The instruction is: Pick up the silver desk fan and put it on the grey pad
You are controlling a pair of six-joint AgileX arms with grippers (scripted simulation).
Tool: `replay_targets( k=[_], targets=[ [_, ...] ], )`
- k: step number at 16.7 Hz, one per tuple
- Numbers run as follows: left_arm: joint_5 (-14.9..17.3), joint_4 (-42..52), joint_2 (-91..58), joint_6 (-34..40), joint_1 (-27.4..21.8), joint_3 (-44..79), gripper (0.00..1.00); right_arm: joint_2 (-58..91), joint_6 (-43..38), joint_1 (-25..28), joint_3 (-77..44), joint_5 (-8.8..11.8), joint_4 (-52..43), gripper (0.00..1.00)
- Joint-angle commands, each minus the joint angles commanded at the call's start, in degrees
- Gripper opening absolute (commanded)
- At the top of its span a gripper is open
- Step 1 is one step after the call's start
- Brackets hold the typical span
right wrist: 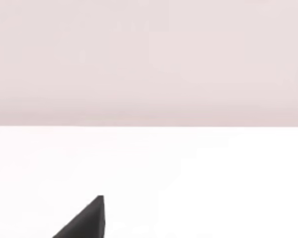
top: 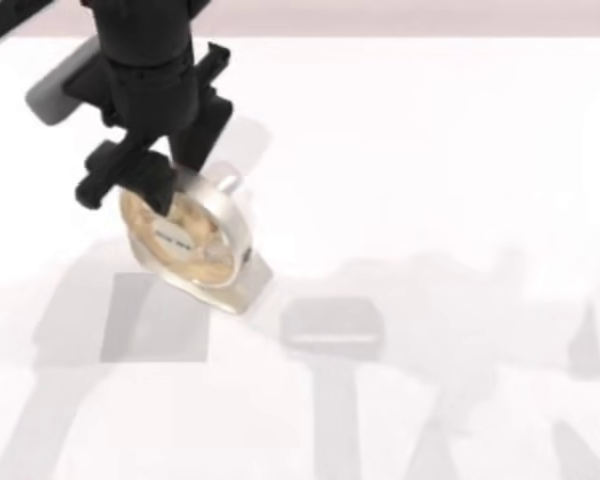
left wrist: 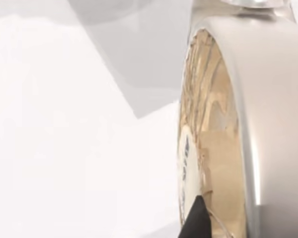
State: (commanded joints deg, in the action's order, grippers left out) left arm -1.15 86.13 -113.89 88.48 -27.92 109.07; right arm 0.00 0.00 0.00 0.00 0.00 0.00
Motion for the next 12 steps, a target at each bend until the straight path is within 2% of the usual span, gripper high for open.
replay_targets(
  k=[7,12],
  targets=[
    [0.86,-6.16,11.58,21.13,5.29,-17.42,0.0,0.0,0.0,0.0,0.0,0.0,0.0,1.0],
    [1.02,-7.23,13.49,23.55,6.09,-19.82,0.0,0.0,0.0,0.0,0.0,0.0,0.0,1.0]
  ],
)
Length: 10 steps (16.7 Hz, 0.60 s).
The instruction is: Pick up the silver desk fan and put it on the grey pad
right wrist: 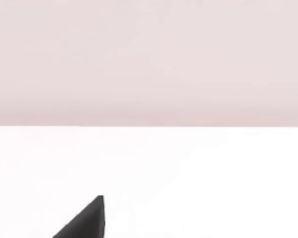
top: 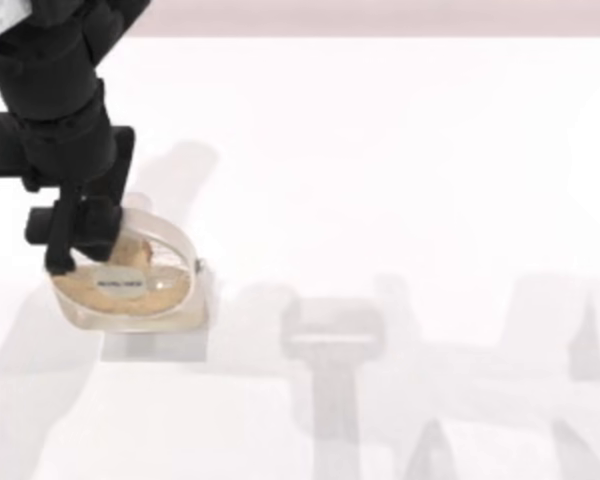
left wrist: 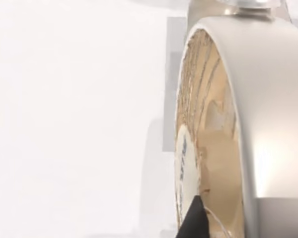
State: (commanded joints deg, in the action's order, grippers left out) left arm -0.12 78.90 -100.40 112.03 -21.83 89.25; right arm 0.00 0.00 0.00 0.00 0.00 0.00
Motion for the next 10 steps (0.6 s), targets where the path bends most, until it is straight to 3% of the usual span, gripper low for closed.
replay_targets(
  k=[10],
  targets=[
    [0.0,-7.7,-0.95,-0.16,0.14,-6.75,0.0,0.0,0.0,0.0,0.0,0.0,0.0,1.0]
  ],
)
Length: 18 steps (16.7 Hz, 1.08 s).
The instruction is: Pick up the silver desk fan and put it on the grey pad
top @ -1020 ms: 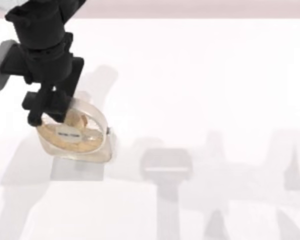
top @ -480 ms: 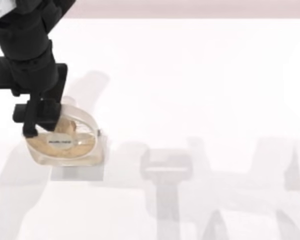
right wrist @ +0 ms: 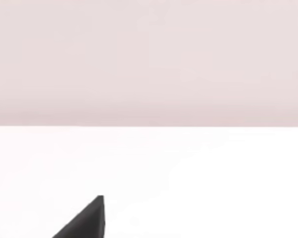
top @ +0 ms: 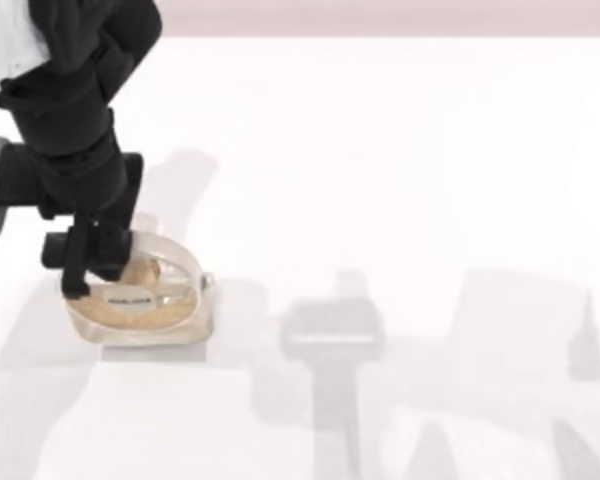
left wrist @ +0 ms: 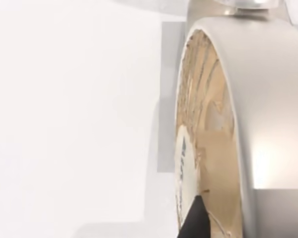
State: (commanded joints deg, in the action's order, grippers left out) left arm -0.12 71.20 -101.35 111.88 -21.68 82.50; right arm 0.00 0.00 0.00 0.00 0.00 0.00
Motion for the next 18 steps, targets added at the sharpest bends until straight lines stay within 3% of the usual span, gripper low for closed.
replay_targets(
  k=[2,15,18],
  targets=[
    [0.0,0.0,0.0,0.0,0.0,0.0,0.0,0.0,0.0,0.0,0.0,0.0,0.0,1.0],
    [0.0,0.0,0.0,0.0,0.0,0.0,0.98,0.0,0.0,0.0,0.0,0.0,0.0,1.0],
    [0.0,0.0,0.0,0.0,0.0,0.0,1.0,0.0,0.0,0.0,0.0,0.0,0.0,1.0]
  ],
)
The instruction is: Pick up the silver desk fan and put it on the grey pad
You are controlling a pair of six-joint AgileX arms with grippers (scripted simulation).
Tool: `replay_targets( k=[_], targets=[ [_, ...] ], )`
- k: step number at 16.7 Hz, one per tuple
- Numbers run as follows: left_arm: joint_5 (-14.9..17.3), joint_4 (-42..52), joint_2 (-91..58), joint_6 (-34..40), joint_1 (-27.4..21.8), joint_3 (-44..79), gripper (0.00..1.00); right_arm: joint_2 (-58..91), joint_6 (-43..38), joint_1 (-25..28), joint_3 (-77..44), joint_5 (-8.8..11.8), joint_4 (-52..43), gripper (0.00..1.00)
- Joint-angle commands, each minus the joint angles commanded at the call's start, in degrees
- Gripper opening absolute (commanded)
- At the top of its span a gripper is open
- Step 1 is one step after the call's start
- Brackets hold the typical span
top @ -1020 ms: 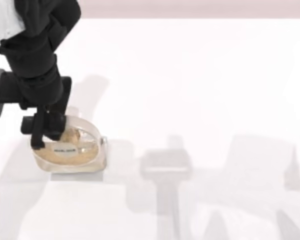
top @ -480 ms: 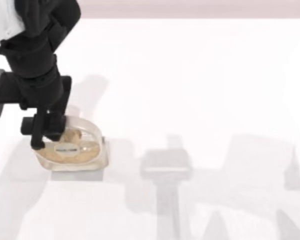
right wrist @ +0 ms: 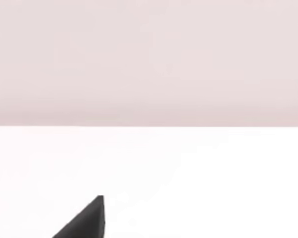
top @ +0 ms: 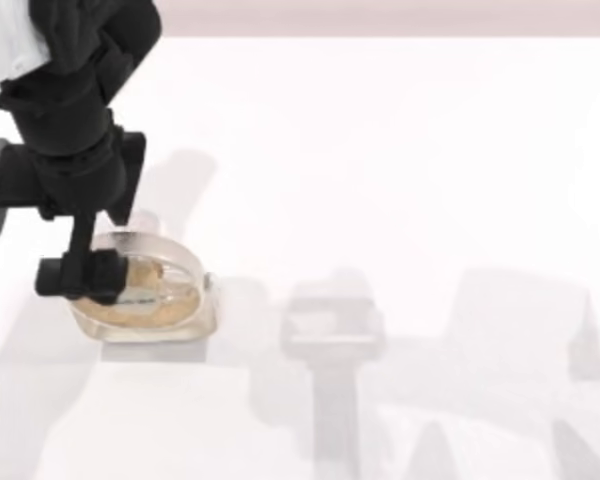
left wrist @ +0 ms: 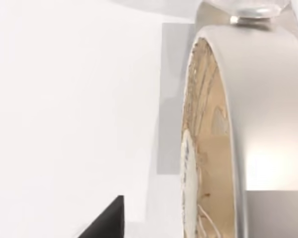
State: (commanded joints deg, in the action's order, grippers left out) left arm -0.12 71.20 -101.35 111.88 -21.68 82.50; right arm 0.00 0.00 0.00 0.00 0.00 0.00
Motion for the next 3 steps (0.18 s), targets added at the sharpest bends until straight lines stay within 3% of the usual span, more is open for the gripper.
replay_targets(
  k=[3],
  targets=[
    [0.0,0.0,0.0,0.0,0.0,0.0,1.0,0.0,0.0,0.0,0.0,0.0,0.0,1.0]
  ],
)
